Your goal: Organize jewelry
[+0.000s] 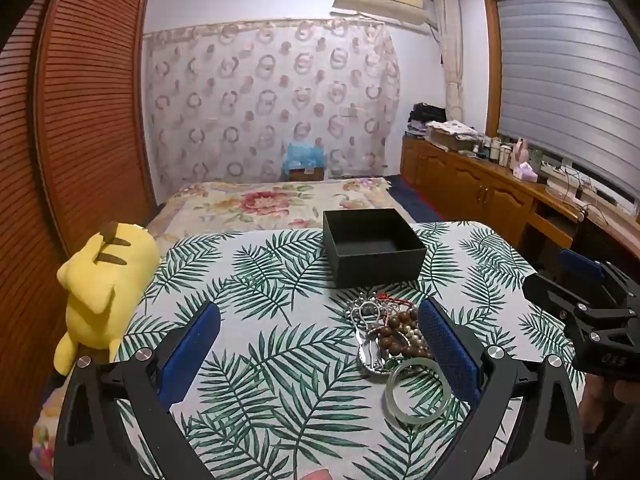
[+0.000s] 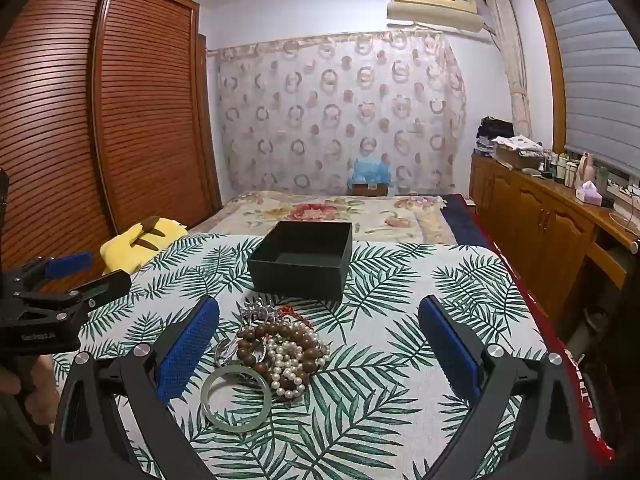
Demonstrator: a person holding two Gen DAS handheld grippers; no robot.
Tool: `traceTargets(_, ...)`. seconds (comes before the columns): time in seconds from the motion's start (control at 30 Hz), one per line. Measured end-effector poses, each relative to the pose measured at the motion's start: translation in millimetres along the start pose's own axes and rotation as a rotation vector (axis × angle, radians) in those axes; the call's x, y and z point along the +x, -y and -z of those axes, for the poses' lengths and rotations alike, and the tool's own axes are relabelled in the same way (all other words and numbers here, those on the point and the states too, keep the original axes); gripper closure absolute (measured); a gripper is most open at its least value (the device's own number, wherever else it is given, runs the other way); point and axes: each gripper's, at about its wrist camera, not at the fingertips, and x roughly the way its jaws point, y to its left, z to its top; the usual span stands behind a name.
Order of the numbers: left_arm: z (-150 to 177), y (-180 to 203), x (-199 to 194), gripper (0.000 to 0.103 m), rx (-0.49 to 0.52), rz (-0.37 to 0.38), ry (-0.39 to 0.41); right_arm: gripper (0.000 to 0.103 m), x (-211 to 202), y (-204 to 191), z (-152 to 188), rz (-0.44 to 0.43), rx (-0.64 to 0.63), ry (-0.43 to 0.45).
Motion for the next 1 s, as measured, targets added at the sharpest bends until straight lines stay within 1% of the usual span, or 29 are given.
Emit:
traceTargets(0.73,-4,1,-7,0.008,0.001,0.002,0.017,0.003,1,0,1,0.003,0.005,0.01)
traceTargets(0.8,-7,0,-8,0.008,-0.002,0.001,0.019,0.003,-8,-1,-5,0.005,0.008,0.009)
traceTargets(1.0,-10,1,-12,0.008,-0.002,0.002,0.025,0.003,-9,2,-7,0.005,0.009,0.011)
